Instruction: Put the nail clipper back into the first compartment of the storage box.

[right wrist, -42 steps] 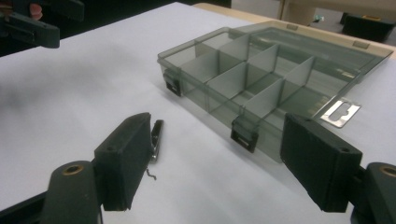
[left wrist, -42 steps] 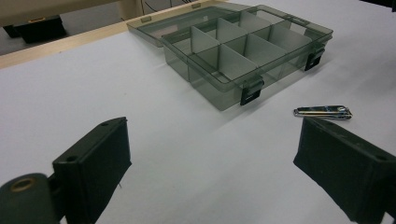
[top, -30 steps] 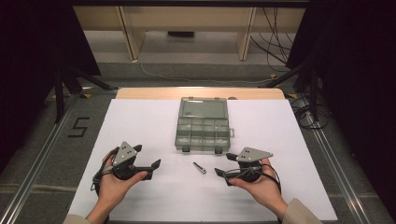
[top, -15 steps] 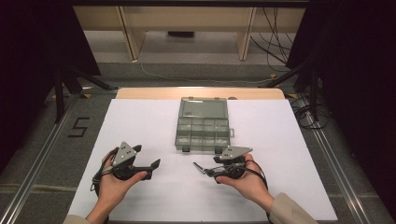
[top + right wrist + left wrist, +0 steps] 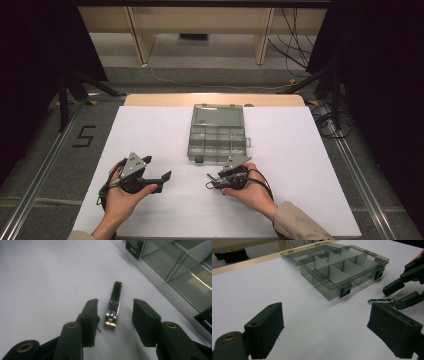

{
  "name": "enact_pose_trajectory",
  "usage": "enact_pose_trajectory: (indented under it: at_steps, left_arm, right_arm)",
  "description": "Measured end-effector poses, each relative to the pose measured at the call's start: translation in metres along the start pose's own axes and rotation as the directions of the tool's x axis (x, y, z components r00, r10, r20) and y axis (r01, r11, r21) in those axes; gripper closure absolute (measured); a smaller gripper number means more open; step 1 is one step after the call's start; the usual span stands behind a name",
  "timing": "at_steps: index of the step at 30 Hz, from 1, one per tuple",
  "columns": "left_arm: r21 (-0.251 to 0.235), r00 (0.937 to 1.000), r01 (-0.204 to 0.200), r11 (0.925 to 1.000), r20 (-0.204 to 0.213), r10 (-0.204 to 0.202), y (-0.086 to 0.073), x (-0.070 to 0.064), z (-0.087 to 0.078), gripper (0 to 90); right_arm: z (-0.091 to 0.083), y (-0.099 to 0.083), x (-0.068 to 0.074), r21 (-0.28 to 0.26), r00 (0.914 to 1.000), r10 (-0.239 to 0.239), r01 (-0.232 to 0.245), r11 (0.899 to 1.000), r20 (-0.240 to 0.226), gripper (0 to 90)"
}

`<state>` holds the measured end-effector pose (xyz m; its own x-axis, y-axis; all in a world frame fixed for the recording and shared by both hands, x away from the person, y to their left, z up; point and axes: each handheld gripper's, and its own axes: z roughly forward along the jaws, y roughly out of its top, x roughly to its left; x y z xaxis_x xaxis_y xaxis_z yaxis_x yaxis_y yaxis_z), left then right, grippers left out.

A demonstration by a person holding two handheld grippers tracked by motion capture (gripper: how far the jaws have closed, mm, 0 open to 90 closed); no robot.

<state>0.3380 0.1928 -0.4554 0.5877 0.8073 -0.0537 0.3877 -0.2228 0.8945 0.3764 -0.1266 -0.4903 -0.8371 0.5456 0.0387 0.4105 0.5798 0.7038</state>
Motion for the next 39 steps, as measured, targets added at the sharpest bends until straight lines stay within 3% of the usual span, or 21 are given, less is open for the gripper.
enact_pose_trajectory:
  at_steps: [5,7,8,11,15,18,26,39]
  left_arm:
    - [-0.003,1.0000,0.002,1.0000,-0.001,-0.002,-0.0001,0.0000,0.0001,12.3]
    - [-0.001,1.0000,-0.004,1.0000,-0.006,0.004,0.0002,0.0001,-0.0005,12.4]
    - [0.001,0.9999,-0.011,0.9999,-0.008,0.011,0.0004,0.0003,-0.0008,12.4]
    - [-0.002,0.9999,-0.011,0.9999,0.001,0.011,0.0002,0.0008,-0.0004,12.5]
    - [0.001,1.0000,-0.001,1.0000,-0.001,0.001,-0.0001,0.0007,-0.0002,12.6]
    - [0.004,1.0000,-0.001,1.0000,-0.005,0.001,0.0001,0.0002,-0.0001,12.8]
    - [0.004,0.9999,-0.010,0.9999,-0.002,0.010,0.0002,0.0010,0.0005,13.2]
    - [0.003,1.0000,-0.007,1.0000,-0.005,0.007,0.0001,0.0016,0.0005,14.1]
  right_arm:
    - [0.0010,0.0013,-0.0007,0.018,0.9999,-0.009,0.009,1.000,-0.008,58.3]
    - [0.0036,0.0012,-0.0002,-0.001,0.9998,-0.020,0.020,1.000,0.003,59.3]
    - [0.0023,0.0019,-0.0006,0.017,0.9997,-0.023,0.023,1.000,-0.005,60.3]
    - [0.0042,0.0015,-0.0003,0.003,0.9994,-0.030,0.030,1.000,0.015,63.0]
    - [0.0027,0.0024,0.0001,0.027,0.9995,-0.029,0.029,0.999,0.013,65.6]
    - [0.0048,0.0018,-0.0006,0.007,0.9989,-0.039,0.038,0.999,0.026,68.7]
    - [0.0049,0.0017,-0.0039,0.003,0.9998,-0.015,0.015,1.000,0.014,78.0]
    - [0.0037,0.0037,-0.0073,0.022,1.0000,0.004,-0.004,1.000,-0.002,79.6]
